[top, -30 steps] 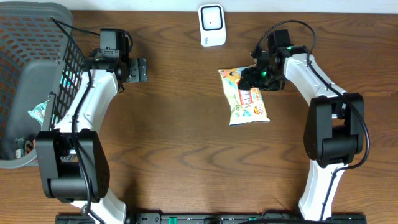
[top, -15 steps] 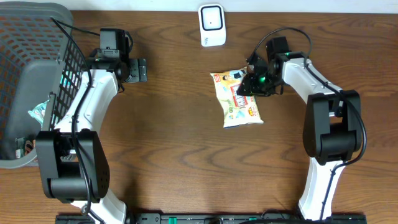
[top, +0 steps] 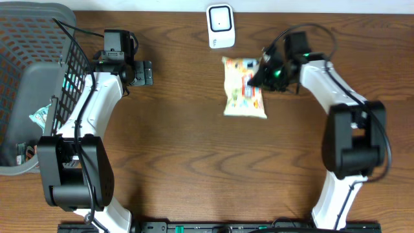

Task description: Scan the item barcode

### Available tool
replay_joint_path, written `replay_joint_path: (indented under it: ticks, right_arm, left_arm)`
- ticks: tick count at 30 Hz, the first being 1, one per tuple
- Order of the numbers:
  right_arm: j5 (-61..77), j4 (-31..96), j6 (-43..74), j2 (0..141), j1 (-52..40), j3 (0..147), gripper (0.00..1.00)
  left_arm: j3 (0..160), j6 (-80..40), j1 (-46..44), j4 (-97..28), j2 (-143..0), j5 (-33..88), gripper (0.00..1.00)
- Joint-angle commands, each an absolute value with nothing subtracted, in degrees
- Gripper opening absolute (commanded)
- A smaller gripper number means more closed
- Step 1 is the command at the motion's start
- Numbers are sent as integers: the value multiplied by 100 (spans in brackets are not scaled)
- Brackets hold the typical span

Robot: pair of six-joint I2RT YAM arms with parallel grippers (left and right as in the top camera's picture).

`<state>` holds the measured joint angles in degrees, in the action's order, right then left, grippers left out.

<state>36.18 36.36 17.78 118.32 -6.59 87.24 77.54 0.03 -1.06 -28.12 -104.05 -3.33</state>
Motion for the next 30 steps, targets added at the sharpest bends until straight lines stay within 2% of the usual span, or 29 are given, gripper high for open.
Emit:
replay_joint_path:
  ticks: [1,5,14,19,30]
  right_arm:
    - [5127,3168,3024,10923,-528,8818,1]
    - [6147,2958,3221,10536,-506,8816,1]
    - [8877,3267,4781,10339,-517,8816,1]
    - [8952,3583,5249,10318,-578,8816,1]
    - [8947,3430,5264,10318,-567,8816,1]
  left_arm:
    - [7747,19,-104,-2823,-10412,-362,98]
    - [7747,19,-104,-2823,-10412,-362,98]
    - [7745,19,-104,-2823,-10412,-362,98]
    - [7745,19,-104,-2823,-10412,-362,98]
    - [7747,19,-104,-2823,-10412,-362,98]
